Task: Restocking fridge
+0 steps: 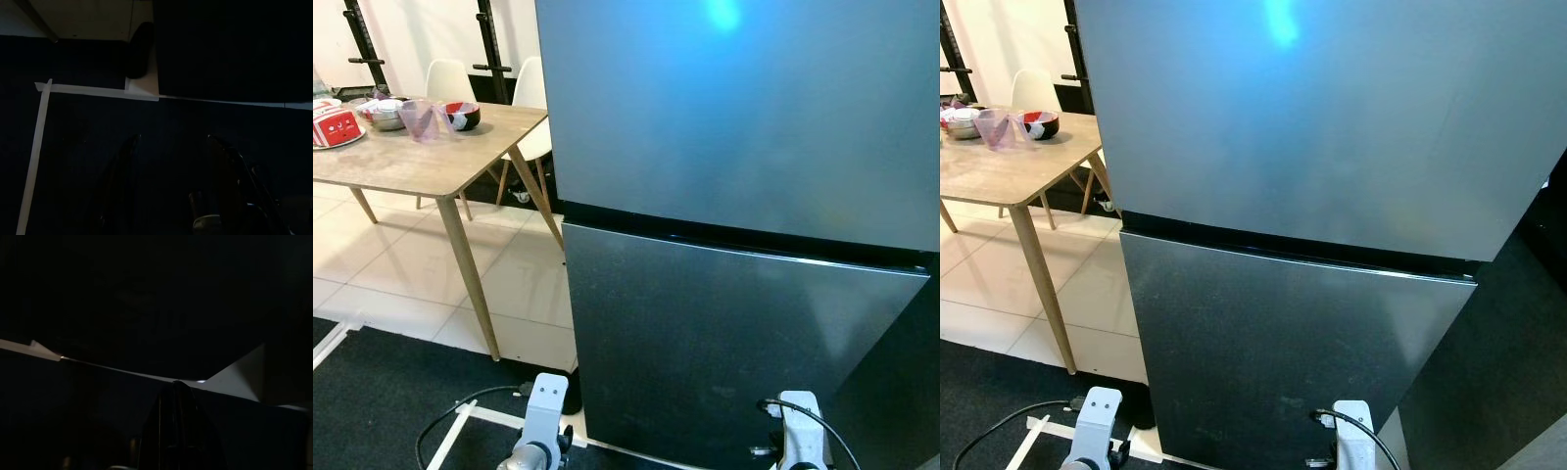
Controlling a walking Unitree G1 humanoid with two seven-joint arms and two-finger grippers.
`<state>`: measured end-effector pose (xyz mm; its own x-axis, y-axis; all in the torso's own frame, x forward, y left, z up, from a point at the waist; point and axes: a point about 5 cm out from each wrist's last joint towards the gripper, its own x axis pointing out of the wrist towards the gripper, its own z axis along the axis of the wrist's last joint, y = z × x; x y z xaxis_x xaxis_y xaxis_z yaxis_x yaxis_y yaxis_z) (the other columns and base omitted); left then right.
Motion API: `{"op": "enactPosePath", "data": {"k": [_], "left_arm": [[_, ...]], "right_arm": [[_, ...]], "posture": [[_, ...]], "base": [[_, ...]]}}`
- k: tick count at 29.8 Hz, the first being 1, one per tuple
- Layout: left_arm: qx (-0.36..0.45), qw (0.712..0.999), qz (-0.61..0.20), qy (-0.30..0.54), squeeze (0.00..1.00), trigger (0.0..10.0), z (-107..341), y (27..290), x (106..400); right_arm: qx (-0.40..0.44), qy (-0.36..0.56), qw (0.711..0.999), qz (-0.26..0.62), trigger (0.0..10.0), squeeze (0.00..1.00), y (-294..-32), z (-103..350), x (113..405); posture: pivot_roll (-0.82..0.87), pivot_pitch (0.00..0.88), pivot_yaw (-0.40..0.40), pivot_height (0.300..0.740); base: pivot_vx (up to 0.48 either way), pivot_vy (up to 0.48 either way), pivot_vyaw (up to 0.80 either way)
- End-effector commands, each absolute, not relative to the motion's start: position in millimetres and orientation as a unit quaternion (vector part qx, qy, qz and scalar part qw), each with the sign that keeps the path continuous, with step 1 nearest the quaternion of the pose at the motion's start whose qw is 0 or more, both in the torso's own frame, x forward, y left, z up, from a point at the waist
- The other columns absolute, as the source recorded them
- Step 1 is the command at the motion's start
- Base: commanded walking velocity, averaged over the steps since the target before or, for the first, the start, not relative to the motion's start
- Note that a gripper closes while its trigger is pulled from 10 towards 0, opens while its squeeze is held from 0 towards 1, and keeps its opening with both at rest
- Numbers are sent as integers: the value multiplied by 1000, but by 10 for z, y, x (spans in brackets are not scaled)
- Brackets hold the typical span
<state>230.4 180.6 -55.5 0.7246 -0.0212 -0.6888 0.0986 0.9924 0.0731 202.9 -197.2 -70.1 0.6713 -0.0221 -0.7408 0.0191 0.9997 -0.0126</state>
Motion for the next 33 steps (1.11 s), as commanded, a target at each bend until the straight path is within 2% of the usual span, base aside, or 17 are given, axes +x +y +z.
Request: {"op": "enactPosePath", "data": {"k": [1,8,28,33], "left_arm": [[53,927,-39,370,0,10000,-550,1774,2319],[41,929,-38,365,0,10000,-542,1724,2335],[30,933,-33,356,0,10000,-507,1732,2381],[30,933,-32,357,0,10000,-512,1726,2375]], "right_arm": [[4,400,916,-14,10000,0,-1981,-689,2042],[-12,417,909,-24,10000,0,-2032,-701,2025],[-15,405,914,-12,10000,0,-2002,-639,2144],[-17,403,915,-10,10000,0,-2005,-631,2157]], "posture": [[-33,0,-26,740],[-25,0,-38,740],[-27,0,-42,740],[-27,0,-42,740]], "base": [[-251,0,0],[-290,0,0],[-340,0,0],[0,0,0]]}}
